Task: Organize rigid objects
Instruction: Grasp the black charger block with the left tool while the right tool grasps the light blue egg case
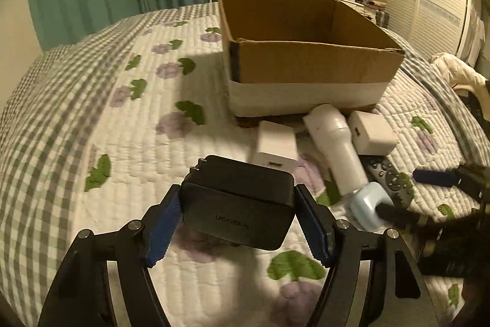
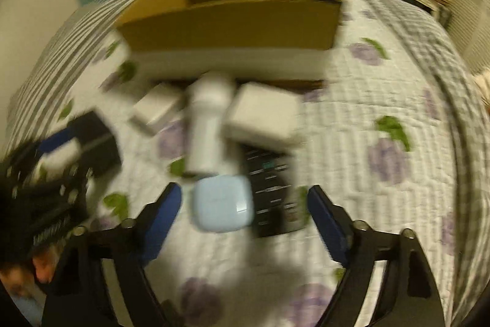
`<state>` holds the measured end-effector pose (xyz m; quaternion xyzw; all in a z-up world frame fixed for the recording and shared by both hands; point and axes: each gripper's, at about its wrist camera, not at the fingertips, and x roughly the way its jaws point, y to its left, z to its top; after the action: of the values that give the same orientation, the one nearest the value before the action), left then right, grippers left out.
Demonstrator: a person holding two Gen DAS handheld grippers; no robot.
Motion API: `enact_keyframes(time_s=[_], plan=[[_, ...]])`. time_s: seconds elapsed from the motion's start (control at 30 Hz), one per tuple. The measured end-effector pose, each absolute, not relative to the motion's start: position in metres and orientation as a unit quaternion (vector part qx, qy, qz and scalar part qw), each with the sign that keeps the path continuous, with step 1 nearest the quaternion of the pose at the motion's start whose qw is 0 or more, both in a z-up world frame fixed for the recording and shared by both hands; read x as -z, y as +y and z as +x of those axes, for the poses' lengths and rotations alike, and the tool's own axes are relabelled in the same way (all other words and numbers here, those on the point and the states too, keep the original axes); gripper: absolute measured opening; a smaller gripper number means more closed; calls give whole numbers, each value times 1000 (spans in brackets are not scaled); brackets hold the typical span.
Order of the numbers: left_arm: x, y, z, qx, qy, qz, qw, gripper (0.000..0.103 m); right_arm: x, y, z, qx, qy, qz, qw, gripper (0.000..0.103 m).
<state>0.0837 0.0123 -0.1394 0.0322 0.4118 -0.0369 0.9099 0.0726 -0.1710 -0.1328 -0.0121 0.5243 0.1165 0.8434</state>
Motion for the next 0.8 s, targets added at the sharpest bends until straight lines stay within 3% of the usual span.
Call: enact_keyframes(time_s=[0.13,0.3,0.4,0.6,0.67,0.8], plan=[[143,19,86,40,417,10,908,73,151,-146,66,-158,547,-38,821,59],[142,19,84,41,417,6,908,73,159,-139,72,-147,543,-60,825,58],[143,20,83,43,419,2,907,73,172,-141,84,-134,556,-50,819,47],[145,21,83,43,420,0,906,73,181,-137,91,-132,552,-37,823,44],[145,20,83,41,421,2,906,73,179,-141,91,-132,549,-31,825,32],[142,18,82,38,423,2,905,73,174,-149,87,-130,549,-23,825,29]])
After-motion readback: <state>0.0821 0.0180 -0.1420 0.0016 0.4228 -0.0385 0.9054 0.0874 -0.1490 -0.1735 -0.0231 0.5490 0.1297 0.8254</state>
